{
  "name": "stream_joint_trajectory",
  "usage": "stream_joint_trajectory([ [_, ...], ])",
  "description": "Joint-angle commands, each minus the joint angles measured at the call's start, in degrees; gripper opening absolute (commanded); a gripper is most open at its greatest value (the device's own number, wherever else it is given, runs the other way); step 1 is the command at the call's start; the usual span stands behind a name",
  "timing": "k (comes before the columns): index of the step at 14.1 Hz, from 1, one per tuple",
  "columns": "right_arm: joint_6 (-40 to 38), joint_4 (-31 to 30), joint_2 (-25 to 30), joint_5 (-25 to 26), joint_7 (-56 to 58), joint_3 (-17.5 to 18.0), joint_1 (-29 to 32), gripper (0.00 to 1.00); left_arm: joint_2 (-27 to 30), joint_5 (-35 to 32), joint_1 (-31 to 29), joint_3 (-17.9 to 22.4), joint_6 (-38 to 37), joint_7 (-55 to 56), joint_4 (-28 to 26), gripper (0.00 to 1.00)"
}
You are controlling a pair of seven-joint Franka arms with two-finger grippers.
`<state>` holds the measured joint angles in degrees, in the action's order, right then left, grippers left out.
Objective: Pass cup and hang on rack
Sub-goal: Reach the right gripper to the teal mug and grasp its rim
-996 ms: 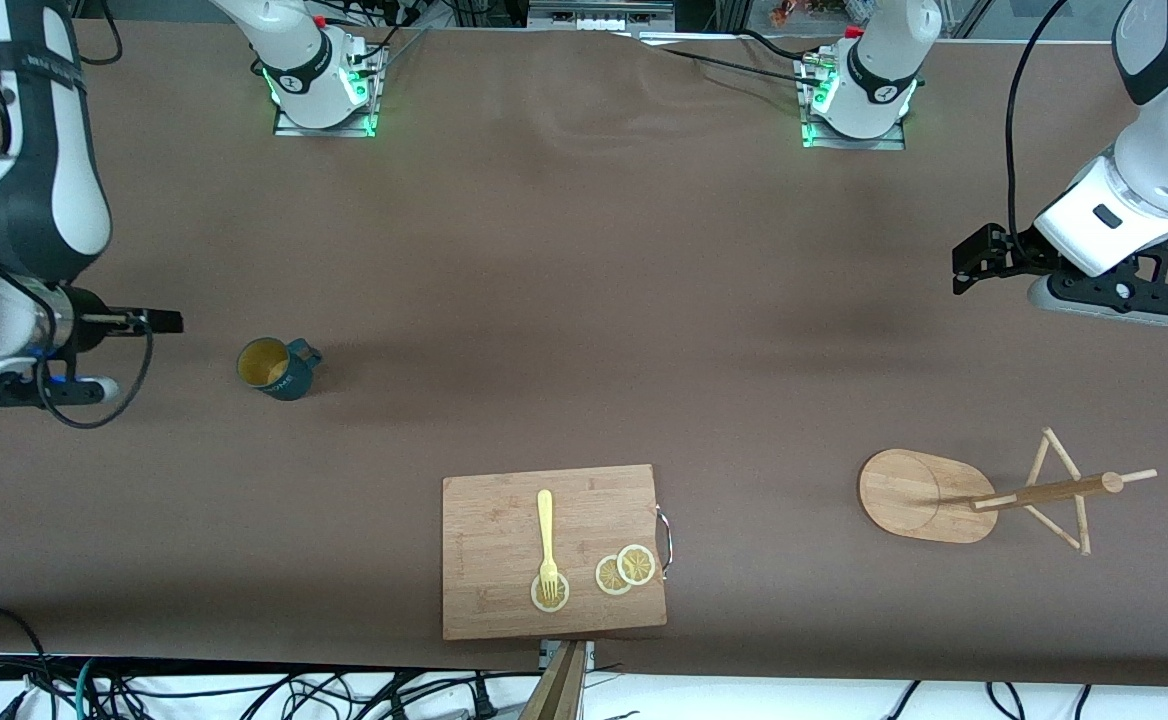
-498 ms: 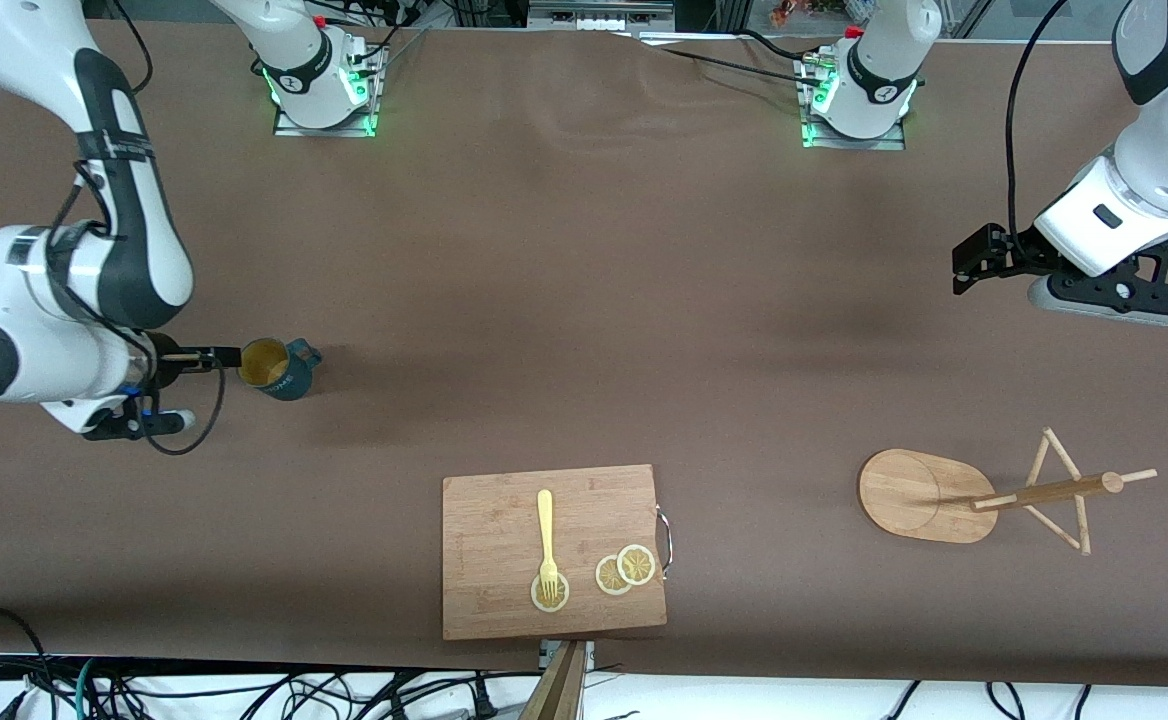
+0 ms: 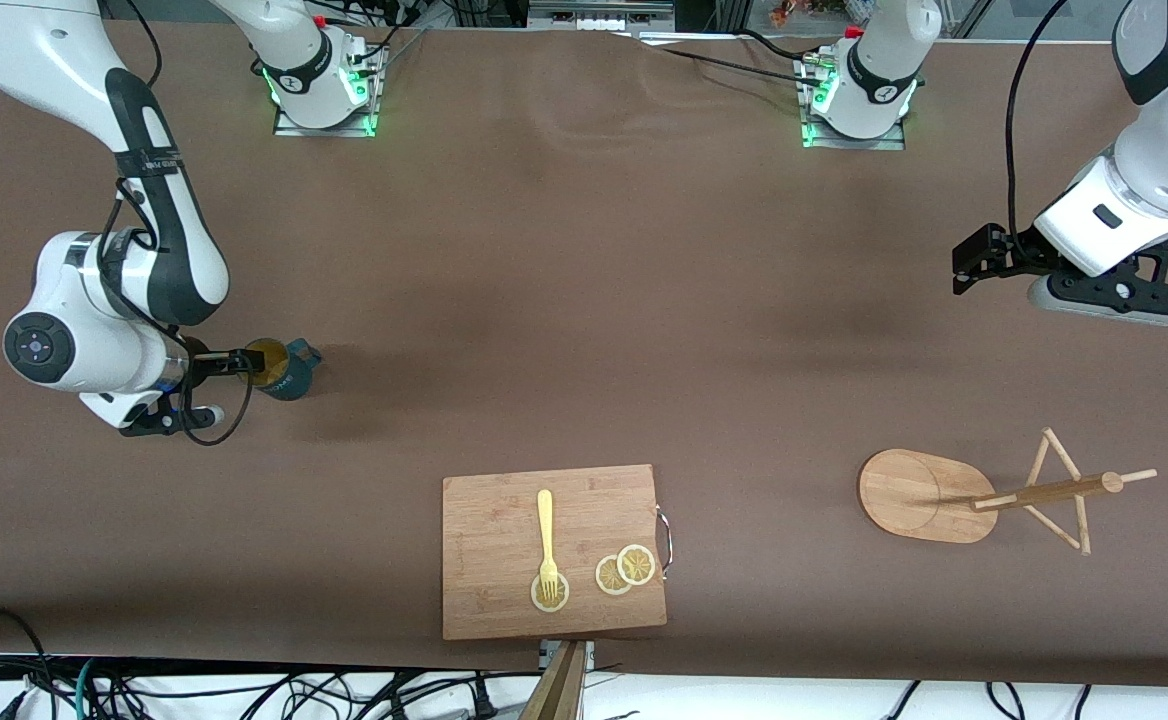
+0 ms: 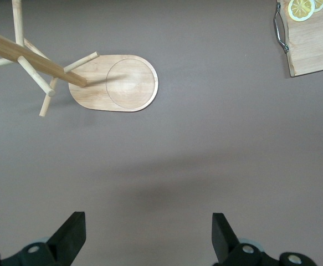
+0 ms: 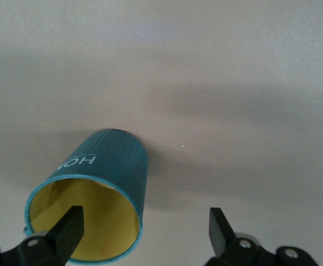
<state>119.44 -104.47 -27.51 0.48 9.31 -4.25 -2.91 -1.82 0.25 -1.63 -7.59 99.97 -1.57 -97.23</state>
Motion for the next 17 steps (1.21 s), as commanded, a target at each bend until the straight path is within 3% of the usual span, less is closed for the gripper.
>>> stream_joint_trajectory([
  [1, 1.76, -2.05, 1.23, -0.65, 2.02, 0.12, 0.18, 1.00, 0.15, -0.42, -0.04, -0.06, -1.00, -0.72, 0.82, 1.00],
  [6, 4.40, -2.05, 0.53, -0.74, 10.64, 0.21, 0.62, 0.99, 0.15, -0.34, -0.12, -0.06, -1.00, -0.72, 0.82, 1.00],
  [7, 4.48, -2.05, 0.53, -0.83, 10.73, 0.21, 0.62, 0.91, 0.15, -0.42, -0.12, -0.06, -1.00, -0.72, 0.82, 1.00],
  [9, 4.40, -2.05, 0.53, -0.83, 10.64, 0.21, 0.45, 0.54, 0.15, -0.42, -0.12, -0.06, -1.00, -0.63, 0.82, 1.00],
  [10, 4.40, -2.05, 0.53, -0.91, 10.73, 0.21, 0.45, 0.40, 0.15, -0.34, -0.12, -0.06, -1.00, -0.72, 0.82, 1.00],
  [13, 4.40, -1.87, 0.18, -1.00, 10.64, 0.21, 0.36, 0.06, 0.15, -0.42, -0.12, -0.06, -1.00, -0.72, 0.82, 1.00],
  [14, 4.22, -1.87, 0.18, -1.09, 10.64, 0.21, 0.36, 0.00, 0.15, -0.42, -0.12, -0.06, -1.00, -0.72, 0.82, 1.00],
  [17, 3.78, -1.52, 0.26, -2.14, 10.55, 0.99, 0.36, 0.00, 0.15, -0.34, -0.12, -0.06, -1.00, -0.72, 0.82, 1.00],
])
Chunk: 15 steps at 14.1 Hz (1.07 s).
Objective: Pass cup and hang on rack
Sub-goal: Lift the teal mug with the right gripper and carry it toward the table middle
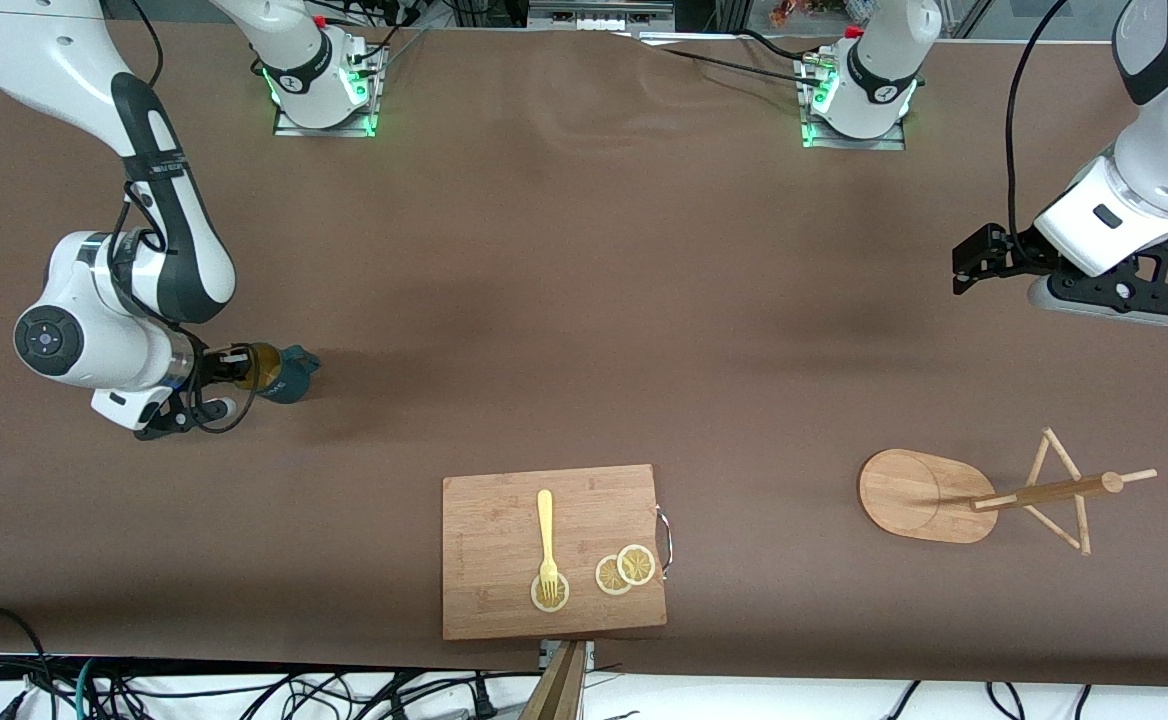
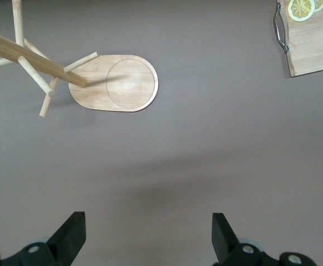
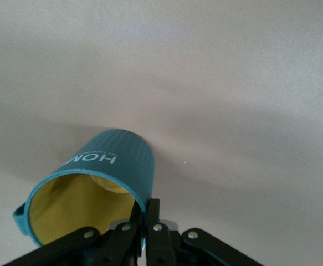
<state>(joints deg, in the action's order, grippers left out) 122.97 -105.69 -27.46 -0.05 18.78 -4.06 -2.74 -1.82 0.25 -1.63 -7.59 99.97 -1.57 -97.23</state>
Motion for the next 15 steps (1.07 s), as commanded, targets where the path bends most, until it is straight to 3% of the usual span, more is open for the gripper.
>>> stream_joint_trajectory([
  [1, 0.08, -0.05, 0.21, -3.09, 0.82, 0.98, 0.11, 0.00, 0.15, -0.42, -0.12, -0.06, -1.00, -0.72, 0.82, 1.00],
  [8, -1.94, 5.48, 0.03, -8.91, -7.51, 2.91, -4.18, 0.00, 0.15, -0.34, -0.12, -0.06, -1.00, -0.72, 0.82, 1.00],
  [15, -2.03, 12.24, -3.65, -8.91, -37.29, 2.91, -18.77, 0.00, 0.15, -0.42, 0.05, -0.06, -1.00, -0.63, 0.82, 1.00],
])
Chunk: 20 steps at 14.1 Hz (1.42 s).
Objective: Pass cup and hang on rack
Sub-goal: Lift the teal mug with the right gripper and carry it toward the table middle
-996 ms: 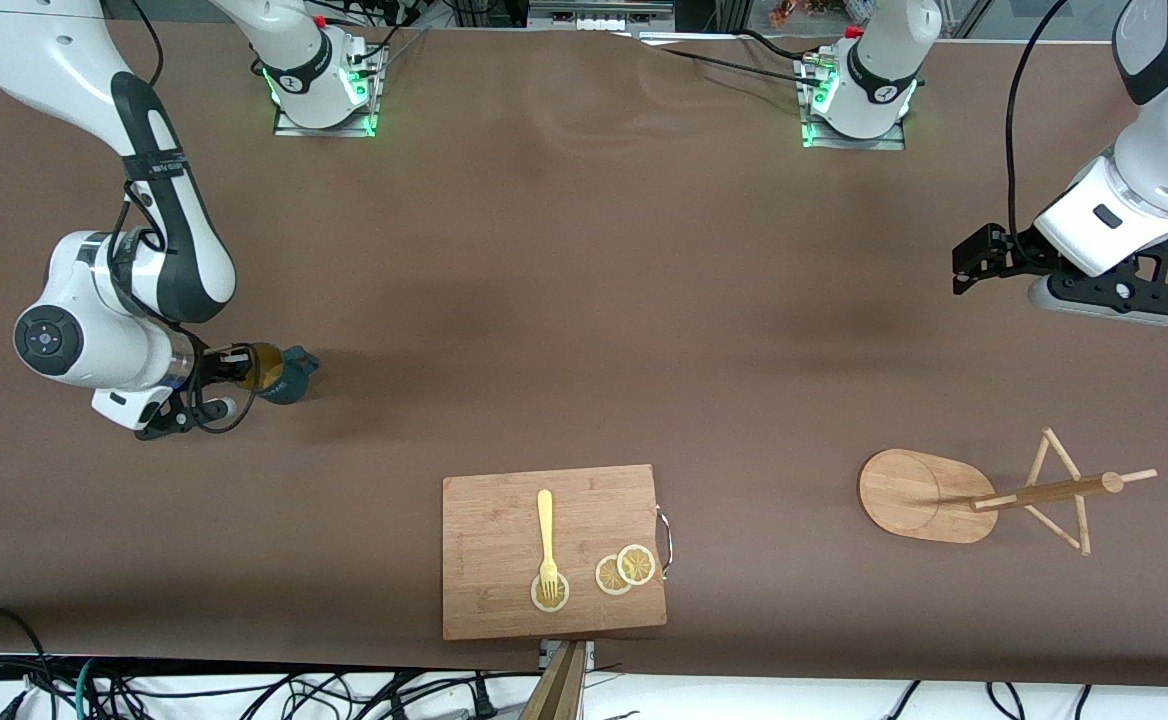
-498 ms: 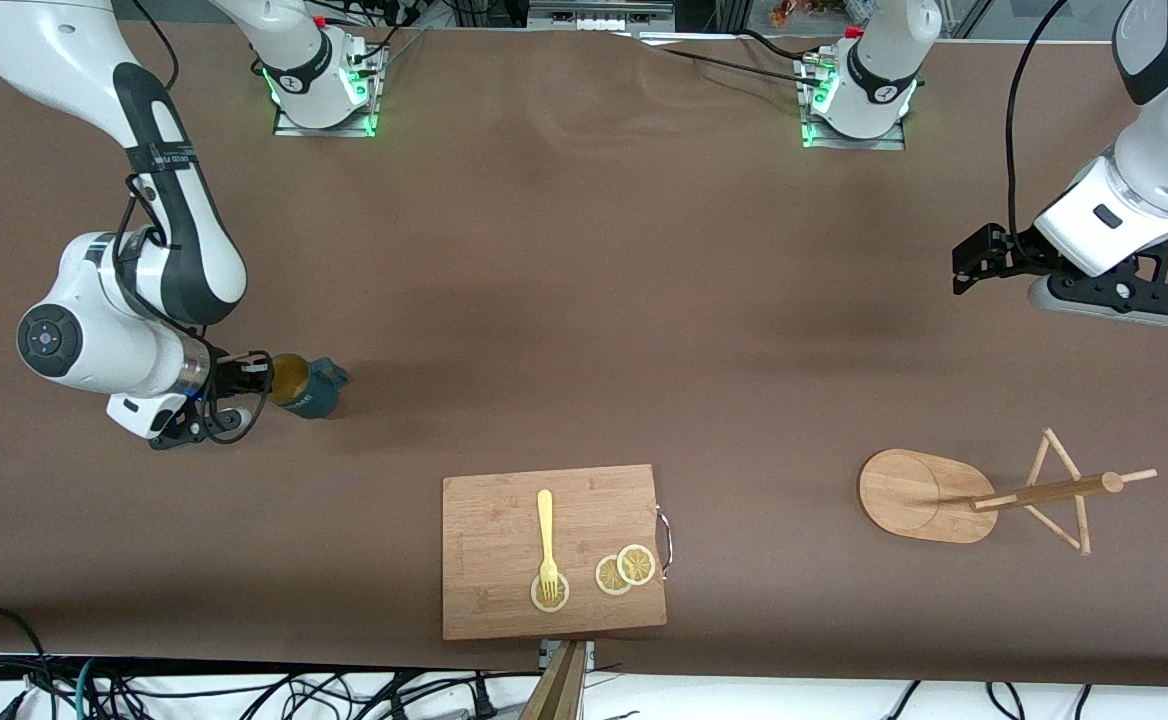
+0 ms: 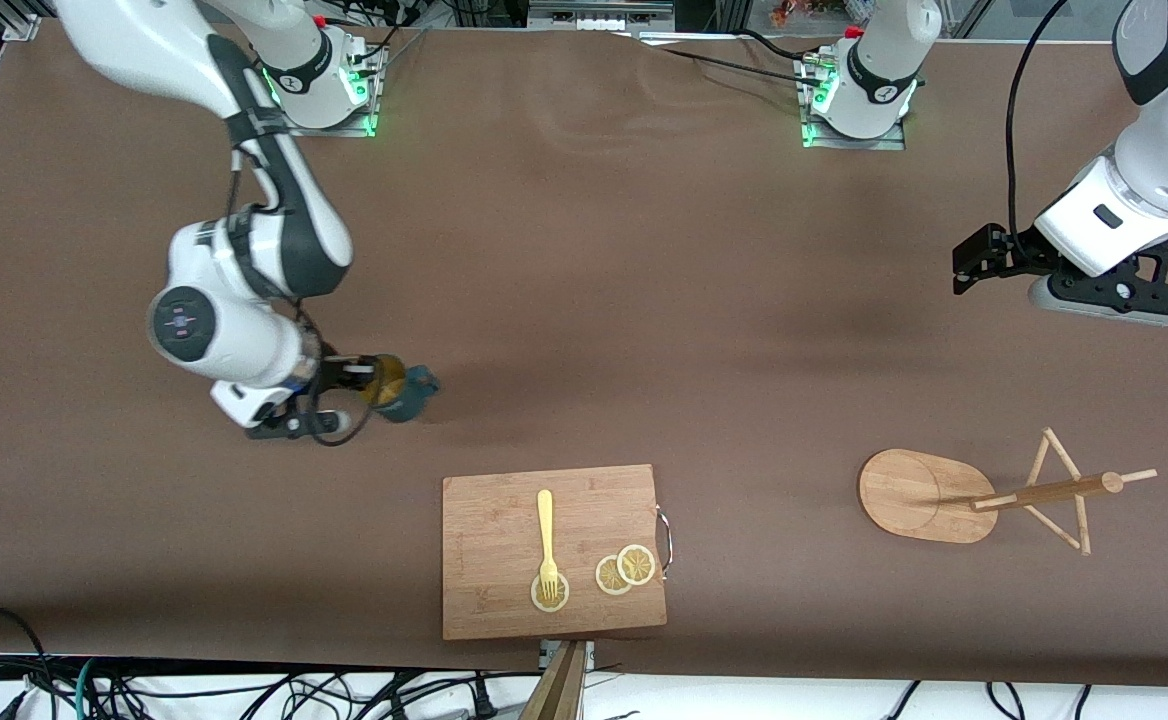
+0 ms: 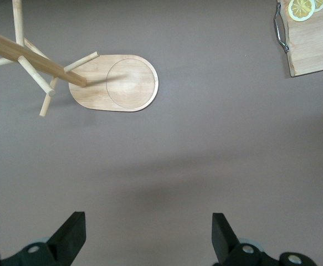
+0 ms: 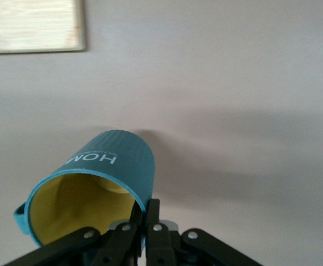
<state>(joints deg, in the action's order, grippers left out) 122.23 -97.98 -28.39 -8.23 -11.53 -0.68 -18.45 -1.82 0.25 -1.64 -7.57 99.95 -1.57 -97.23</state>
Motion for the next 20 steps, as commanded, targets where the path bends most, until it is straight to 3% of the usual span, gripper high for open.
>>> stream_joint_trajectory([
  [1, -1.38, 6.03, -3.85, -0.74, -11.20, -0.46, -5.26, 0.00, 0.15, -0.42, 0.05, -0.08, -1.07, -0.63, 0.73, 1.00],
  [5, -1.30, 10.95, -7.98, -0.74, -27.73, -0.46, -13.61, 0.00, 0.15, -0.42, -0.12, -0.08, -1.07, -0.72, 0.73, 1.00],
  [9, -1.30, 15.71, -10.27, -0.82, -35.74, -0.46, -19.77, 0.00, 0.15, -1.04, -0.12, -0.08, -2.92, -0.72, 0.64, 1.00],
  [15, -2.09, 20.02, -13.08, -0.65, -44.26, 3.93, -23.90, 0.00, 0.15, -0.95, -0.12, -0.43, -3.00, -0.63, 1.08, 1.00],
  [20, -2.35, 24.32, -14.93, -0.74, -46.92, 4.11, -26.90, 0.00, 0.07, -0.34, -0.12, -0.61, -3.62, -0.37, 1.08, 1.00],
])
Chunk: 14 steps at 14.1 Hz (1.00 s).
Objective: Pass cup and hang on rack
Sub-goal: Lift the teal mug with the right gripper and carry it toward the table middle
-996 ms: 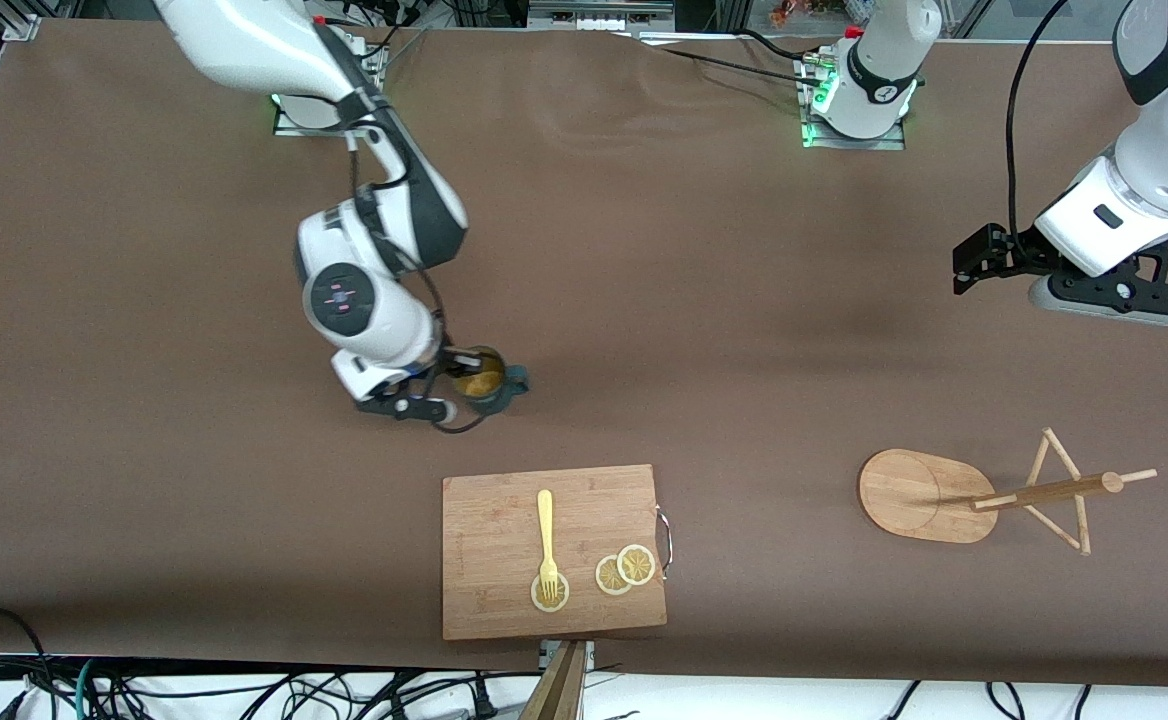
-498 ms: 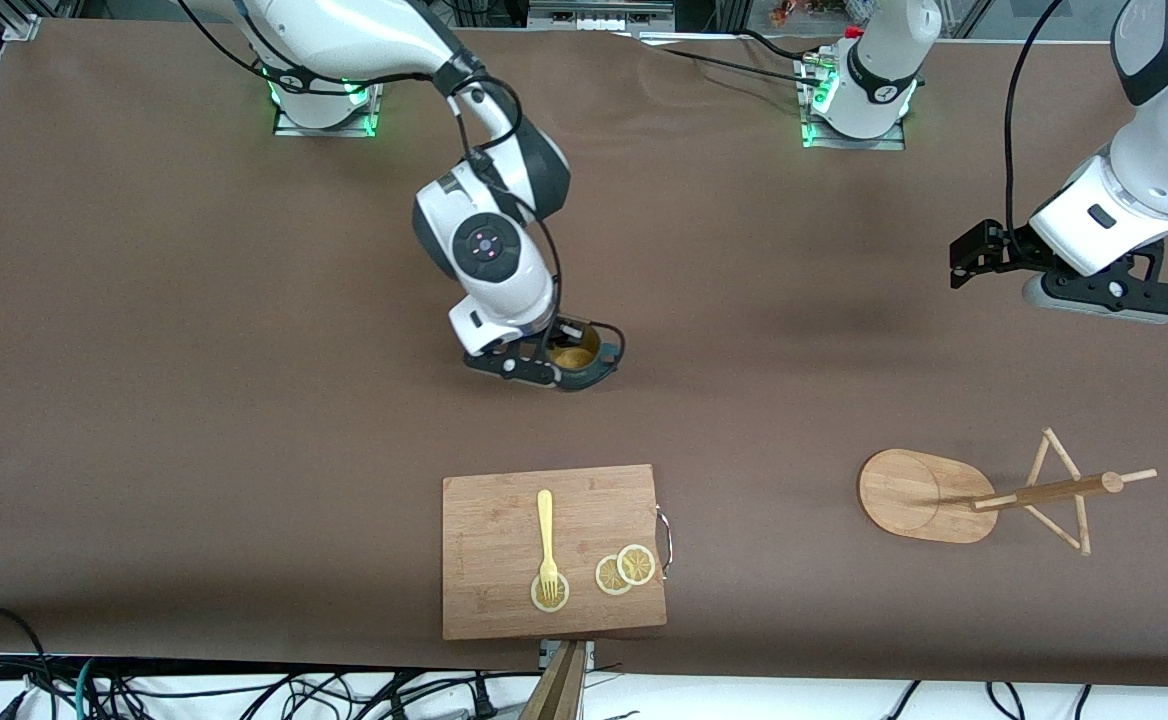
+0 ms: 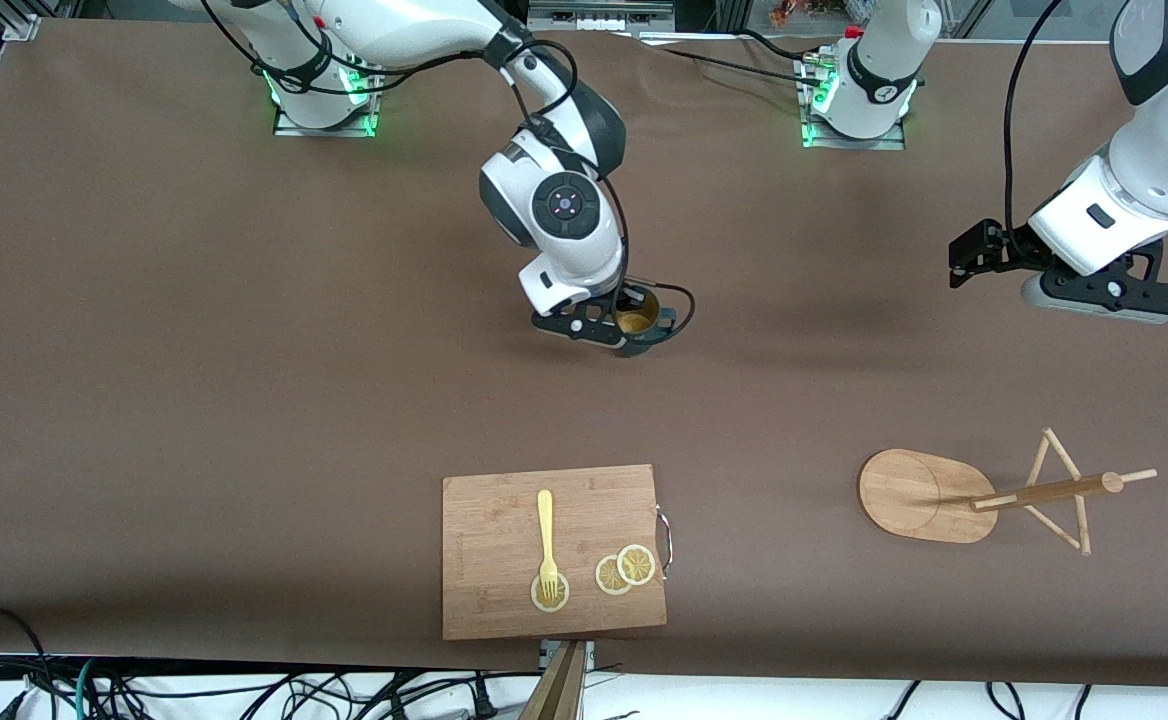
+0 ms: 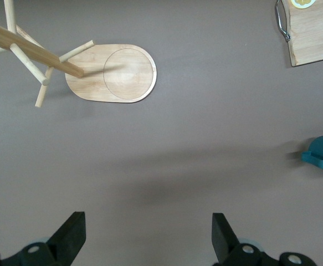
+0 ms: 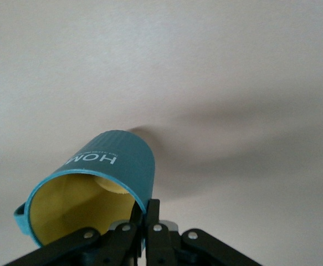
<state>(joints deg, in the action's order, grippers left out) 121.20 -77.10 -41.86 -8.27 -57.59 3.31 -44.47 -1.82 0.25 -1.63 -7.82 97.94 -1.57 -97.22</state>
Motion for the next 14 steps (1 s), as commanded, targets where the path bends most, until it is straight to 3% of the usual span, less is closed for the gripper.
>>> stream_joint_trajectory([
  [1, -1.14, 3.54, -1.73, -0.70, -0.94, 0.12, -1.41, 0.00, 0.06, -0.34, -0.04, -0.35, -2.83, -0.37, 1.07, 1.00],
  [11, 4.31, 4.50, -7.18, -0.61, -4.46, 0.03, -4.49, 0.00, 0.06, -0.34, 0.31, -0.79, -4.60, -1.07, 0.98, 1.00],
  [12, 4.22, 4.59, -7.18, -0.61, -4.37, 0.03, -4.49, 0.20, 0.06, -0.34, 0.40, -0.79, -4.60, -2.55, 0.98, 1.00],
  [13, 4.13, 4.68, -7.01, -0.09, -4.20, 0.03, -4.58, 0.99, -0.11, -0.34, 0.48, -0.79, -4.69, -4.91, 0.98, 1.00],
  [14, 3.61, 5.46, -7.01, 0.26, -3.67, 0.03, -4.58, 1.00, -0.46, -0.34, 0.49, -1.05, -5.04, -6.68, 1.07, 1.00],
])
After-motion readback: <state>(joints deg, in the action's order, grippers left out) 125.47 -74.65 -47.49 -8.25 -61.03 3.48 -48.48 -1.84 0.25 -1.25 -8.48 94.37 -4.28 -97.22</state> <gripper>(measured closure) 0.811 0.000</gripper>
